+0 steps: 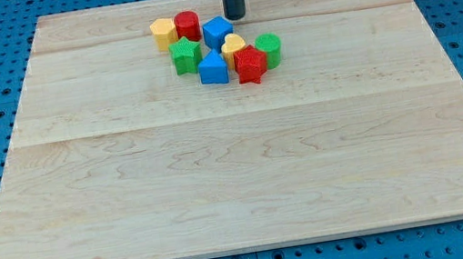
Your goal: Slide the blue cube along with green star towards center left
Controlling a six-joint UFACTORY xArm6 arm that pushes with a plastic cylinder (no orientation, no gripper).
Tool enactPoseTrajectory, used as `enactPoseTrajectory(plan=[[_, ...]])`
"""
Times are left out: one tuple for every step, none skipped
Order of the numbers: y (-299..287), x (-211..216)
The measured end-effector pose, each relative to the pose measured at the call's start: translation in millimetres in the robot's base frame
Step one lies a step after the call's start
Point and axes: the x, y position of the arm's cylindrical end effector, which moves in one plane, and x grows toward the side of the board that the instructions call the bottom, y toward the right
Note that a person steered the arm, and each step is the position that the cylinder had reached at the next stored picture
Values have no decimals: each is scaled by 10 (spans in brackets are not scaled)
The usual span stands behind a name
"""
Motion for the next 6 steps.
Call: enactPoseTrajectory(plan=[[-24,5],[-24,168],[-70,391],[-383,458],[-668,542],[-738,736]])
